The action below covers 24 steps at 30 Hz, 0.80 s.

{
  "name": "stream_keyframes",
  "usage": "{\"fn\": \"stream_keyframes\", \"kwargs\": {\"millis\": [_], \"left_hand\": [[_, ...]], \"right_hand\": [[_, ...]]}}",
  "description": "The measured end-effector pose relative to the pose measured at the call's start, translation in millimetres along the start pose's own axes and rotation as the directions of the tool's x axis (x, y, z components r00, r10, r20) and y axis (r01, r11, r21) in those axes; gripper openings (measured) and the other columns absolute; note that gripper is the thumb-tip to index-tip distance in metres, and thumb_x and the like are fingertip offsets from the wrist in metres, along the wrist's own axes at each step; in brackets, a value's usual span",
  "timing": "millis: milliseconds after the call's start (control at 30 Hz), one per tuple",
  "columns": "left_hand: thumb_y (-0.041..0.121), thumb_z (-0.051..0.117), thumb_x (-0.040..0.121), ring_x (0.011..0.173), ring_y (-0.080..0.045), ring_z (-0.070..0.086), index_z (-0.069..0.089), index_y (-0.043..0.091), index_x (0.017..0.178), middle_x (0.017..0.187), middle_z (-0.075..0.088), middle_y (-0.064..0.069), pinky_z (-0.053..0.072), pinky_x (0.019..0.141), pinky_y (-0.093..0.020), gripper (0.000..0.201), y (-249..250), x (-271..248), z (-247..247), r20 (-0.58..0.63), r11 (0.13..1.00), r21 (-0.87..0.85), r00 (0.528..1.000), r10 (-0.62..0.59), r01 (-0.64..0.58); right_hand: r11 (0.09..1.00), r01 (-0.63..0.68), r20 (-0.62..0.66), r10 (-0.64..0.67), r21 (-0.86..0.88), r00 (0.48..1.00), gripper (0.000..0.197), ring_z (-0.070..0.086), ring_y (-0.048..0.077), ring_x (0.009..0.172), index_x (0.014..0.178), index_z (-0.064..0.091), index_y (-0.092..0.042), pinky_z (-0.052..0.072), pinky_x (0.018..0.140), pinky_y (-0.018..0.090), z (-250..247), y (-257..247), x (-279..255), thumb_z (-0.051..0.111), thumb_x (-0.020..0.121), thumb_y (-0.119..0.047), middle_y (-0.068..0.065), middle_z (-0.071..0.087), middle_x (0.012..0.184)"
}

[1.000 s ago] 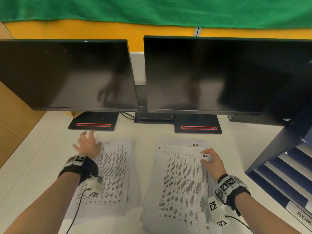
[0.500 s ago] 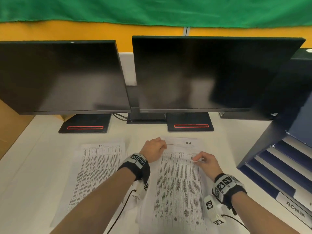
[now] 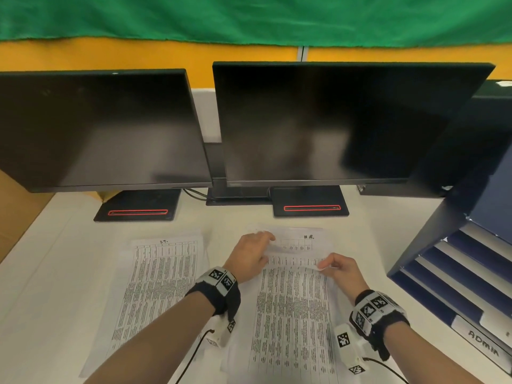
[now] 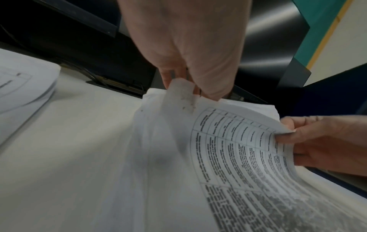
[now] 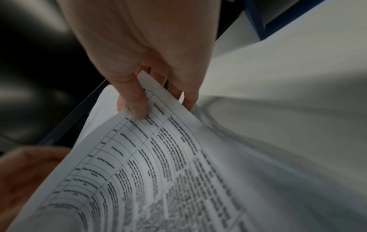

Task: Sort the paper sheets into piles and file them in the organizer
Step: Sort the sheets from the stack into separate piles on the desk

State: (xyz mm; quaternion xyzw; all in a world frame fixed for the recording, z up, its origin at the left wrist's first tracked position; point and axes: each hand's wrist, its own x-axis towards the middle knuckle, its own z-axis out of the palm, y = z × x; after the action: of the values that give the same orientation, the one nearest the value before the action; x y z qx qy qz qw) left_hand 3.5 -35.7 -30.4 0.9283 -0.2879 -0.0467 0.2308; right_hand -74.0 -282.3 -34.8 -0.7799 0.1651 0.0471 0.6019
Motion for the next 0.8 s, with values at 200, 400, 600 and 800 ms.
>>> {"fn": "stream_keyframes", "kwargs": {"millis": [200, 400, 600, 800], "left_hand": [[0.028, 0.046, 0.097, 0.081, -0.017, 0.057, 0.061, 0.015, 0.101, 0.096, 0.059, -0.002, 0.051, 0.077, -0.035, 0.020, 10, -9, 10, 0.127, 0.987, 0.036, 0.981, 0.148, -0.154], [0.025, 0.036, 0.100, 0.100, -0.027, 0.060, 0.047, 0.009, 0.125, 0.128, 0.041, -0.009, 0.051, 0.088, -0.034, 0.032, 16, 17, -9, 0.017, 0.971, -0.075, 0.974, -0.225, 0.225], [0.019, 0.048, 0.092, 0.104, -0.025, 0.051, 0.042, 0.010, 0.121, 0.116, 0.051, -0.010, 0.051, 0.088, -0.036, 0.031, 5, 28, -12, 0.074, 0.919, 0.170, 0.925, -0.373, 0.356], [0.016, 0.048, 0.093, 0.088, -0.021, 0.055, 0.049, 0.014, 0.109, 0.100, 0.060, -0.005, 0.045, 0.071, -0.029, 0.016, 0, 16, -11, -0.078, 0.945, 0.245, 0.976, -0.206, 0.219]], "right_hand": [[0.956, -0.038, -0.137, 0.081, 0.292, 0.987, 0.038, 0.058, 0.020, 0.091, 0.103, 0.050, -0.012, 0.045, 0.074, 0.026, 4, 1, -6, 0.065, 0.076, 0.010, 0.010, 0.059, 0.100], [0.994, -0.015, 0.006, 0.015, 0.111, 1.000, 0.014, 0.060, 0.026, 0.086, 0.088, 0.067, -0.003, 0.048, 0.079, 0.032, 2, -2, -4, 0.061, 0.080, 0.008, 0.015, 0.065, 0.092], [1.000, 0.009, 0.004, -0.009, -0.024, 1.000, 0.014, 0.060, 0.020, 0.084, 0.082, 0.068, -0.010, 0.046, 0.076, 0.026, 3, 3, 4, 0.062, 0.082, 0.003, 0.005, 0.065, 0.086], [0.994, 0.002, -0.093, -0.012, -0.109, 0.996, 0.012, 0.047, 0.016, 0.099, 0.078, 0.068, -0.013, 0.036, 0.090, 0.021, 7, 2, 3, 0.067, 0.079, -0.001, 0.005, 0.045, 0.104]]}}
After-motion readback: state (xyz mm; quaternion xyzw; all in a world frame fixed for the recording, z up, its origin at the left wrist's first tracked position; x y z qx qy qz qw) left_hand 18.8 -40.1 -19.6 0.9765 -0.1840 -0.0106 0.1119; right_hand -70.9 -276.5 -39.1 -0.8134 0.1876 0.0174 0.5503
